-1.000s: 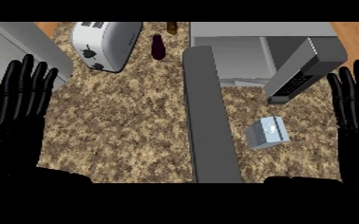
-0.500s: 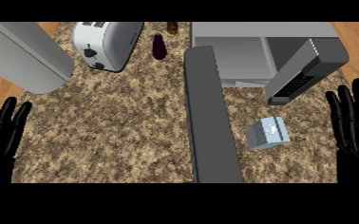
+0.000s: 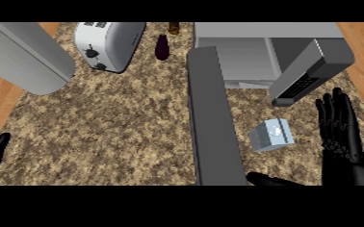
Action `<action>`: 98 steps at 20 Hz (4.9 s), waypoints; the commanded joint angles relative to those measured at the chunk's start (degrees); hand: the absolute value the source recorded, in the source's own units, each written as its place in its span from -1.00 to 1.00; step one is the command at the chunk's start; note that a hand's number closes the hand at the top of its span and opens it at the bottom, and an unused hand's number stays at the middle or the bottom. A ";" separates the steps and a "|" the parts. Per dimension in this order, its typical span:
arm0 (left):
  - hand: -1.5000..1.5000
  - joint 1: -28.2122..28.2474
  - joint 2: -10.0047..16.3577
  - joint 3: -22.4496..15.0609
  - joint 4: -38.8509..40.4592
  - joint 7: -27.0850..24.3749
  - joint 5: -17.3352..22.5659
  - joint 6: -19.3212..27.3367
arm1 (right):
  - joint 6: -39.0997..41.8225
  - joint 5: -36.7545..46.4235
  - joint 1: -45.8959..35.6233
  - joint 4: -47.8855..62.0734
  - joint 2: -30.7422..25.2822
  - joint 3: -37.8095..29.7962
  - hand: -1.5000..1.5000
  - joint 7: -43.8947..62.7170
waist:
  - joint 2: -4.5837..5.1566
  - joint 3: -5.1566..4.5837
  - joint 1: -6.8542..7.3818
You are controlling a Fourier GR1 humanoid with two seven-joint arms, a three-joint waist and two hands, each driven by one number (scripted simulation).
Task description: Pick up the milk, place it into the microwave and close the microwave
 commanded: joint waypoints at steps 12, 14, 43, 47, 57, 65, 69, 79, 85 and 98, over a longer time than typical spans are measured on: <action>-1.00 10.56 -0.13 8.35 -4.56 -3.35 11.18 -9.14 | -4.64 -6.23 0.60 27.49 0.36 -10.83 -1.00 -17.63 | 0.03 0.06 0.71; -1.00 11.87 0.17 9.34 -6.52 -0.86 12.42 -8.79 | -2.57 -7.17 5.16 25.52 -0.73 -11.10 -1.00 -19.51 | -0.03 0.04 0.19; -1.00 21.63 -3.29 10.66 -5.77 -7.53 15.27 -18.72 | 4.78 -14.69 -21.03 84.12 -5.33 -25.86 -1.00 -54.03 | 0.14 0.12 1.00; -1.00 21.70 -3.32 9.39 -3.91 -8.34 13.55 -19.42 | 6.72 -14.36 -23.03 88.88 -3.88 -24.76 1.00 -57.09 | 0.15 0.08 0.70; -1.00 21.70 -2.29 11.03 -6.51 -6.11 16.96 -17.66 | 10.63 -13.94 -28.05 97.83 -4.59 -25.41 1.00 -67.37 | 0.22 0.12 0.59; -1.00 20.74 -0.82 12.34 -1.51 -9.04 17.77 -20.85 | 18.29 -10.65 -36.91 106.37 -7.12 -22.73 1.00 -69.44 | 0.54 0.22 2.01; -1.00 21.31 0.95 15.21 -2.08 -8.99 20.38 -21.25 | 15.51 -9.34 -40.28 107.46 -7.29 -22.12 1.00 -68.48 | 0.47 0.17 1.85; -1.00 18.81 0.48 14.02 -1.53 -6.15 19.74 -19.24 | 11.15 -9.47 -50.71 108.88 -7.85 -23.85 1.00 -62.95 | 0.52 0.12 1.37; -1.00 16.91 2.35 15.14 1.19 -5.90 21.07 -19.91 | 10.60 -8.93 -58.39 113.95 -11.46 -25.02 1.00 -58.77 | 1.21 0.20 3.01; -1.00 10.21 4.34 14.21 2.78 -4.48 20.00 -17.95 | 2.86 -4.92 -67.13 117.72 -16.64 -23.10 1.00 -51.27 | 2.72 0.29 5.38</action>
